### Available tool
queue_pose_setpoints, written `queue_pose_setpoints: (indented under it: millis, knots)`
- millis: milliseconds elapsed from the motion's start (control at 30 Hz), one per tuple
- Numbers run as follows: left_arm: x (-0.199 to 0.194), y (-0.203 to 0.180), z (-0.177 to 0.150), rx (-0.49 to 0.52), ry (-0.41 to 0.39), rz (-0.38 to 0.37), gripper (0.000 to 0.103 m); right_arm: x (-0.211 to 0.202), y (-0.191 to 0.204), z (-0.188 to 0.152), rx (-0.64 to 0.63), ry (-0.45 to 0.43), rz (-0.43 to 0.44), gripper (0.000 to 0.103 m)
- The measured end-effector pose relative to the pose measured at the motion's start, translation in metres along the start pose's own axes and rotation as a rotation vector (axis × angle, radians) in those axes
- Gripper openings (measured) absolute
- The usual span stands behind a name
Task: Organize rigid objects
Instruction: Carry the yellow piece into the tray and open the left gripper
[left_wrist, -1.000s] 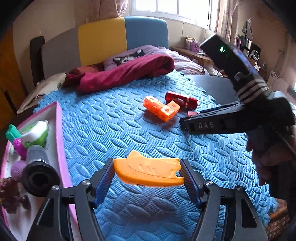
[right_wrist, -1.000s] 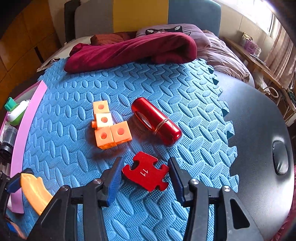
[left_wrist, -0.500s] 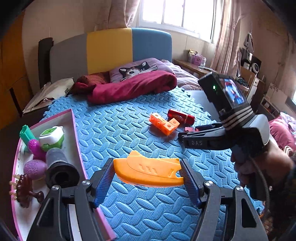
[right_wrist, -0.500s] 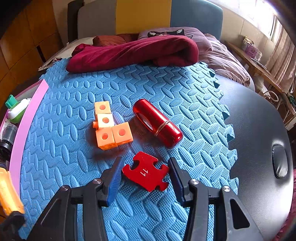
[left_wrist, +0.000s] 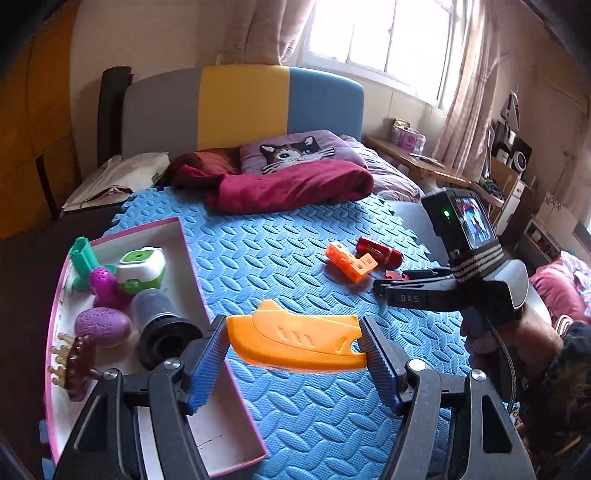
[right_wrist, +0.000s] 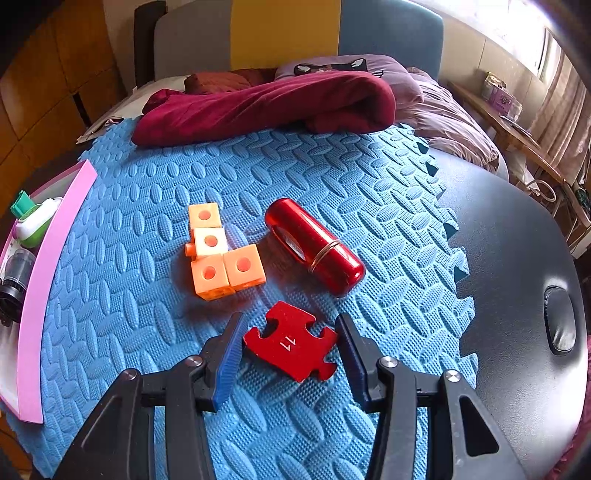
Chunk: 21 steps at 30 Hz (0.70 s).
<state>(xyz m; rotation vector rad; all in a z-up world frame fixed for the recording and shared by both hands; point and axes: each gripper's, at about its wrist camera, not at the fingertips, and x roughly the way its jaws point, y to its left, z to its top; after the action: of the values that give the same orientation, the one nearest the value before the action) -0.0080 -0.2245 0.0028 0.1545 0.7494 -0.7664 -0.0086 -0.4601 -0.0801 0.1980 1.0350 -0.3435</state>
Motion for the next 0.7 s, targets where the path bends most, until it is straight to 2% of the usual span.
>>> queue_pose_setpoints:
  millis: [167, 333, 533, 700]
  knots:
    - [-0.019, 0.032, 0.0, -0.07, -0.01, 0.007, 0.071, -0.001, 0.001, -0.001, -0.013, -0.012, -0.008, 0.05]
    - [-0.04, 0.08, -0.013, -0.153, -0.017, 0.065, 0.071, -0.002, 0.002, -0.001, -0.02, -0.013, -0.014, 0.049]
    - [-0.051, 0.134, -0.049, -0.256, 0.045, 0.143, 0.071, -0.002, 0.002, -0.001, -0.024, -0.015, -0.017, 0.049]
    - [-0.051, 0.143, -0.069, -0.276, 0.08, 0.162, 0.071, -0.003, 0.003, -0.001, -0.027, -0.017, -0.021, 0.049]
